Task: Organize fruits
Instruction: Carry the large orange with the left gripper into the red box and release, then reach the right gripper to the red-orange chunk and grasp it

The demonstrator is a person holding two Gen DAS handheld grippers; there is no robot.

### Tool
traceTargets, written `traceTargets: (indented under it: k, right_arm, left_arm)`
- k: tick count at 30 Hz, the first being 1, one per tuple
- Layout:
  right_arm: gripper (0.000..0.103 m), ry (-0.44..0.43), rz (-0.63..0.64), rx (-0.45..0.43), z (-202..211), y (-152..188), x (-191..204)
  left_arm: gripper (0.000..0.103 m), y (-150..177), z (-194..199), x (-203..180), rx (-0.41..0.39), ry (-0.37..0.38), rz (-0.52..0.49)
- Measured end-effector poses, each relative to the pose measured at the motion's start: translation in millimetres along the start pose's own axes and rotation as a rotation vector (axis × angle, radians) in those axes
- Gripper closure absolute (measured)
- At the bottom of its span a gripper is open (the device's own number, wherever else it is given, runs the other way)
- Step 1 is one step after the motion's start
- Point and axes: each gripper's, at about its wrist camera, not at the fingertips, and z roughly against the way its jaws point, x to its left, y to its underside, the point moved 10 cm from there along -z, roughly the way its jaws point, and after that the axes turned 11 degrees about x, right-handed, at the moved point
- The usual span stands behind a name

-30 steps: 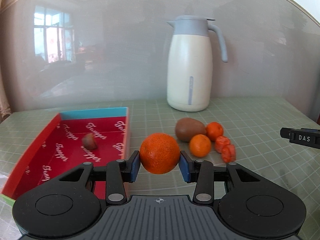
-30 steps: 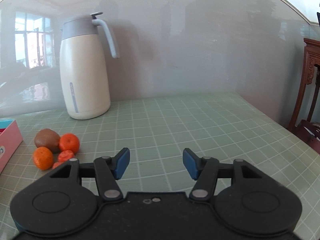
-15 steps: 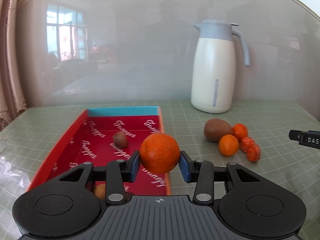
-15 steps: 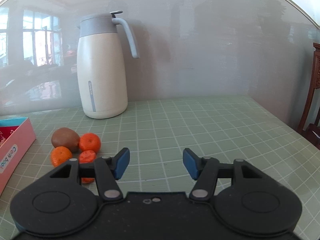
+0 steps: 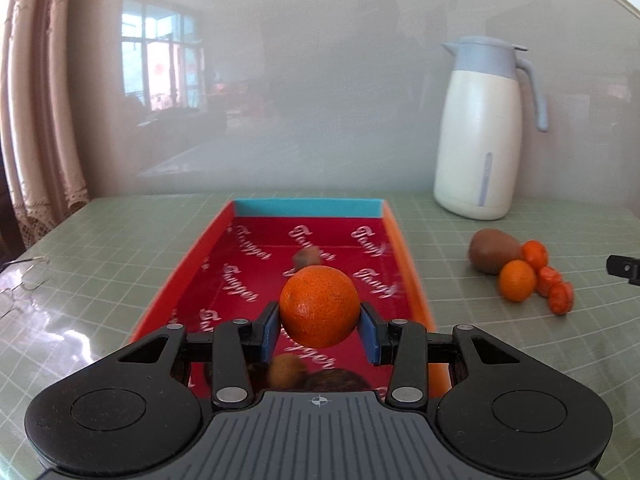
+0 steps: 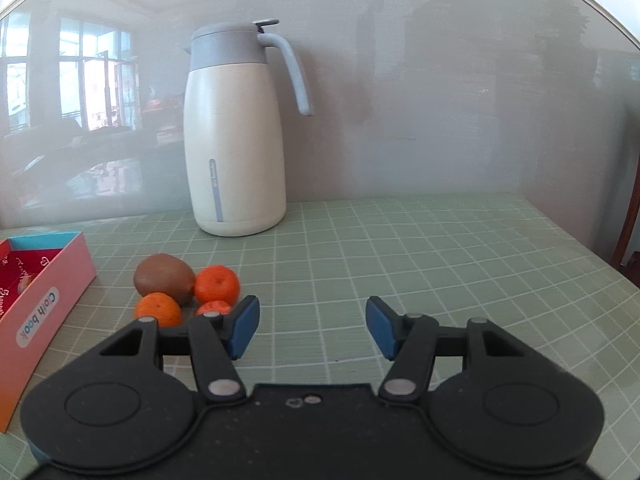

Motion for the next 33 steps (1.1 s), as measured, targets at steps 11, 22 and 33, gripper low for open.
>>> traceTargets:
  k: [11,22,33]
  right_arm:
    - [0.044,-0.013,0.011,-0.001,1.3,1.0,10.8]
    - [0.043,-0.004,0.01,-0.006,3.6,1.4,6.8]
    - [0.043,0.007,0.0,-0.007,3.9,1.6,-4.0]
  left_arm:
    - [0.061,6.3,-6.9,25.2,0.021,-0.028,0.03]
    - [0.06,3.9,-6.5,28.5,0.0,-0.058,0.041]
    - [0.018,-1.8,0.4,25.1,-0.043,-0.073,0.045]
